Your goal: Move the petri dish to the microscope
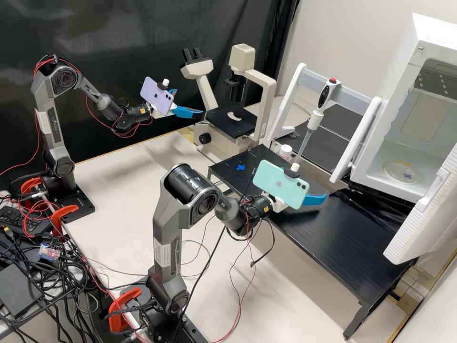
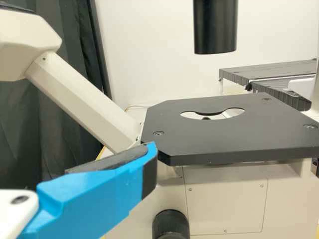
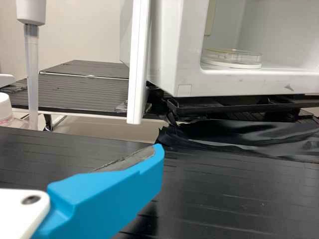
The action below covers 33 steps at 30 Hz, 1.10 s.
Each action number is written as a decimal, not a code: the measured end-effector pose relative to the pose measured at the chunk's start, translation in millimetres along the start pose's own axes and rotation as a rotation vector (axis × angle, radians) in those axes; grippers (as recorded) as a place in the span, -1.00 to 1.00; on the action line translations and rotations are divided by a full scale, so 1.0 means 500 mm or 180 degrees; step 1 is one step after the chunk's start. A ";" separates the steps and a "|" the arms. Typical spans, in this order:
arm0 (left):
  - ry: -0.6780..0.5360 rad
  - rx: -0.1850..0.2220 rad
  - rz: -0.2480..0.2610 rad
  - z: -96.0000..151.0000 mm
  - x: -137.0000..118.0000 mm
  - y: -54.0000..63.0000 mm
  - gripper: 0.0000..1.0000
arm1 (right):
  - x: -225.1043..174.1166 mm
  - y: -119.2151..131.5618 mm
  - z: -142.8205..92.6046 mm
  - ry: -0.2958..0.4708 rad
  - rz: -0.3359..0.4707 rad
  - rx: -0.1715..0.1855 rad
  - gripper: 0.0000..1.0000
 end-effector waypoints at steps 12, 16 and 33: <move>0.0000 0.0000 0.0000 0.000 0.000 0.000 1.00 | 0.000 0.007 0.007 -0.0040 0.0036 0.0002 1.00; 0.0000 0.0000 0.0000 0.000 0.000 0.000 1.00 | -0.002 0.024 0.027 -0.0132 0.0121 0.0012 1.00; 0.0000 0.0000 0.0000 0.000 0.000 0.000 1.00 | 0.066 0.155 0.101 -0.0388 0.0777 0.0200 1.00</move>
